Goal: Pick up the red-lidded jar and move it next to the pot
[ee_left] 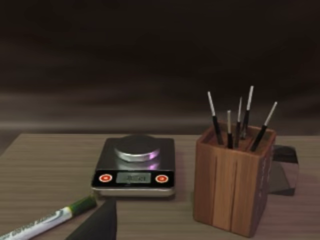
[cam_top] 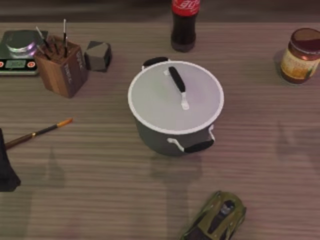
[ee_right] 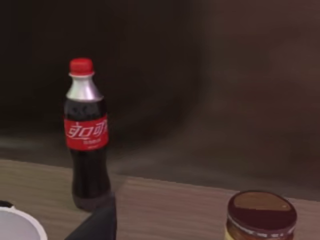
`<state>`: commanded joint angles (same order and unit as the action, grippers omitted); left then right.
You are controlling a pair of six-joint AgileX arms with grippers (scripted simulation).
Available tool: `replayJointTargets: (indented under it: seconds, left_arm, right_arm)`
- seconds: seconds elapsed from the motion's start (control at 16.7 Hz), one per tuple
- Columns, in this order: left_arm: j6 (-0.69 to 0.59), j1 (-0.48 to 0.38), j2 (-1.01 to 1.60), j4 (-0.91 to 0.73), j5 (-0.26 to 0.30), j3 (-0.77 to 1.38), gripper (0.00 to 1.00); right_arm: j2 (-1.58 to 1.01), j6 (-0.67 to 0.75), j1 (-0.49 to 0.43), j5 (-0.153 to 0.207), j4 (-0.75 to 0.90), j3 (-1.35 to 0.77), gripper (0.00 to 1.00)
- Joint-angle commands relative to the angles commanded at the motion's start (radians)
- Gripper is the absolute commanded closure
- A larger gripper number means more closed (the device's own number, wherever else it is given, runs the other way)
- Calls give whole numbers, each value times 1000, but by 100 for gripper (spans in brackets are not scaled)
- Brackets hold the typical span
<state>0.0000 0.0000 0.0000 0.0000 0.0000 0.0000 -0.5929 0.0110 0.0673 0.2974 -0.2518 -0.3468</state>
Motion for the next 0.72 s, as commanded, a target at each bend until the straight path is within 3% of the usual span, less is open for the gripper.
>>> replayJointTargets:
  seconds: [0.72]
  left_arm:
    - [0, 0, 0, 0, 0, 0, 0]
  right_arm:
    - [-1269, 16, 158, 629, -544, -745, 0]
